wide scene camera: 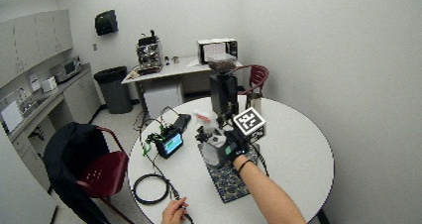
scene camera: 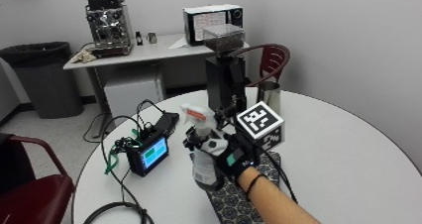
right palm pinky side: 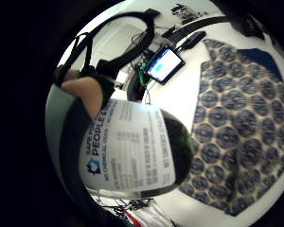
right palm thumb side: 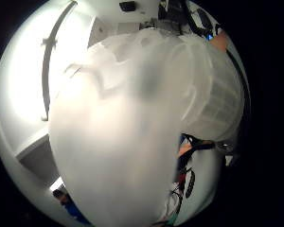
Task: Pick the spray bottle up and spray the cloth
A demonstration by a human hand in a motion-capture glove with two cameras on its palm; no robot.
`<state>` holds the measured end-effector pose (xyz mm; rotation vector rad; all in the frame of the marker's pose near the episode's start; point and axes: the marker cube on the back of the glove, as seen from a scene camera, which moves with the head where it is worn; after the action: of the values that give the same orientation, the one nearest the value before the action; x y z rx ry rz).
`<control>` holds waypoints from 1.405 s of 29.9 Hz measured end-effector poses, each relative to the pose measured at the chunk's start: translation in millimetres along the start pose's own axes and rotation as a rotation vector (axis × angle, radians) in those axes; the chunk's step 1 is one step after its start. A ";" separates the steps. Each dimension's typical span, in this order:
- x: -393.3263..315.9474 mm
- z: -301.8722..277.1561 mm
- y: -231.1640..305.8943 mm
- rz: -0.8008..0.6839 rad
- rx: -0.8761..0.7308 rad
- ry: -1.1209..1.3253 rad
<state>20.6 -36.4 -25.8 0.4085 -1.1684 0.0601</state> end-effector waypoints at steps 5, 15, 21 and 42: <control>20.9 25.1 1.3 0.017 -0.005 -0.031; 20.8 50.7 -12.2 -0.009 -0.011 -0.027; 22.4 63.3 -16.8 -0.013 -0.032 -0.018; 9.1 -60.9 70.1 -0.045 0.020 0.366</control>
<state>60.0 47.8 -17.9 0.4208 -0.7984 0.1028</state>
